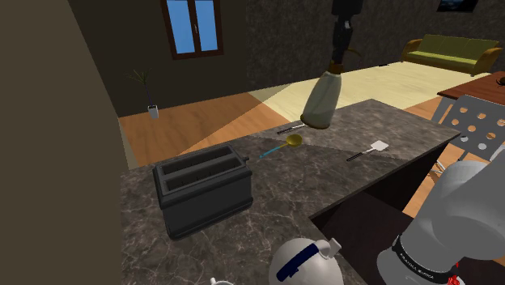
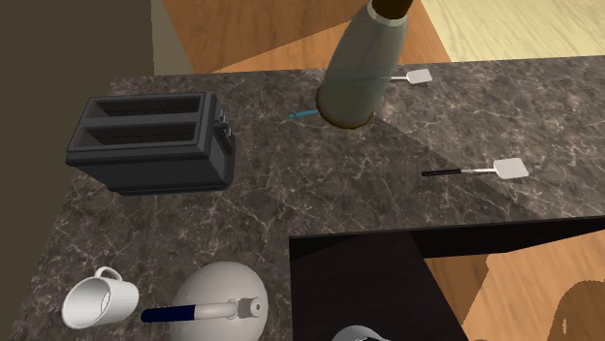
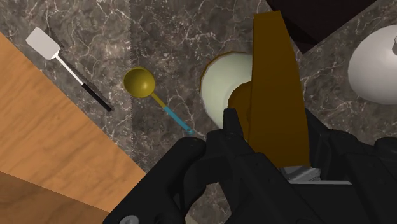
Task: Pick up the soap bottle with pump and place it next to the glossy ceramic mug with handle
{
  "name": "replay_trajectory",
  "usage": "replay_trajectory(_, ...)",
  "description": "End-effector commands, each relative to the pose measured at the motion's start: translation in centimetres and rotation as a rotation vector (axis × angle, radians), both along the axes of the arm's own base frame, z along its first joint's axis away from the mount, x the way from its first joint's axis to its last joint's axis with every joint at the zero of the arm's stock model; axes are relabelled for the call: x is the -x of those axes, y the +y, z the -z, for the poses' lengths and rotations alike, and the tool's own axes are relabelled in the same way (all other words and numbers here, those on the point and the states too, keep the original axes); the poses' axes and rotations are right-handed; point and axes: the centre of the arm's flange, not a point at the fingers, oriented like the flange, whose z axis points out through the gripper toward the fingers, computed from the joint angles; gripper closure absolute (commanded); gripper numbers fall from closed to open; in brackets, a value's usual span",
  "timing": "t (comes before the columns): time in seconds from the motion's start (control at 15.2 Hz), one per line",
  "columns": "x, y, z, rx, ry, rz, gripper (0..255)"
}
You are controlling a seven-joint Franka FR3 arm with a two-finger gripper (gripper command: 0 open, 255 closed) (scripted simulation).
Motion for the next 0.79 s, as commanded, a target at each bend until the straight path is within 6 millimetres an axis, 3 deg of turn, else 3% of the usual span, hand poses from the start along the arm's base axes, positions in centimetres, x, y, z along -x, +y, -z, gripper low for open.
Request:
replay_trajectory(0.0, 0.1, -0.1, -1.1, 0.000, 0.000, 0.000, 255)
replay_trajectory(0.46, 0.1, -0.1, -4.7, 0.000, 0.000, 0.000, 255)
replay_trajectory(0.73, 2.6, 4.5, -4.8, 0.000, 0.000, 0.000, 255)
